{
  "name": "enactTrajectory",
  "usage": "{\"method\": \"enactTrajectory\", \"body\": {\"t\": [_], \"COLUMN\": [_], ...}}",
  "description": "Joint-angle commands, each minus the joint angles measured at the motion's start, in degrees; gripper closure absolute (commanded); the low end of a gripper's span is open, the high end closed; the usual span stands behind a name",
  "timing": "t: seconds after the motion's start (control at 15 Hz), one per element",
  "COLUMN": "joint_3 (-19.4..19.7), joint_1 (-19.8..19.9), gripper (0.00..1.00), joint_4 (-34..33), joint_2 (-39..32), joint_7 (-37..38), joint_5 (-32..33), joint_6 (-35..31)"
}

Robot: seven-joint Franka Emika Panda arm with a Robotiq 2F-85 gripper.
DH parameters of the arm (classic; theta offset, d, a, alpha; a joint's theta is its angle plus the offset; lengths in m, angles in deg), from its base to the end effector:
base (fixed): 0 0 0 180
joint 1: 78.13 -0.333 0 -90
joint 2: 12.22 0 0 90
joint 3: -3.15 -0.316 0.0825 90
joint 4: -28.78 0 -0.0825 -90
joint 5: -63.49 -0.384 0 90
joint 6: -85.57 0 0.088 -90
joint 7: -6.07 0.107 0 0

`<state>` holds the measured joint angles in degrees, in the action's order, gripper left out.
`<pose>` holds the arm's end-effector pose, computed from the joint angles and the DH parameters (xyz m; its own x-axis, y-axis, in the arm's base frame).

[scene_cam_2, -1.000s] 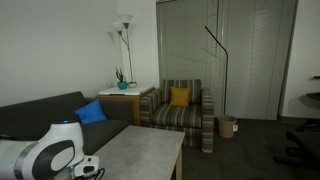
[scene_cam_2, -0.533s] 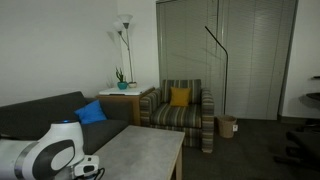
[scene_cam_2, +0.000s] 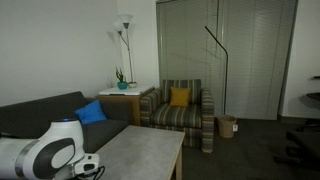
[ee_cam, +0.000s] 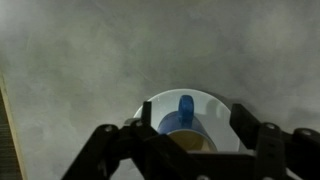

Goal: Put the blue mug on top of the white plate

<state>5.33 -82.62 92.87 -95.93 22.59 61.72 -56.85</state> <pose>0.6746 0.0332 -0.1098 0.9672 -0.2400 -0.0830 -0.2368 -0.9704 0.0469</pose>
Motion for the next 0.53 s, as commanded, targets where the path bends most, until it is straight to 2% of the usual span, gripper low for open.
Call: {"method": "enactTrajectory", "body": {"t": [0.0,0.47], "joint_3": [-1.0,-1.7], "joint_1": [0.2,-0.5], "gripper": [0.0,0.0], "joint_4": [5.5,14.7], "joint_2": [4.7,12.1], "joint_7": [-1.8,-1.4], "joint_5": [0.0,-0.3], "joint_6": [-0.5,-6.7]}}
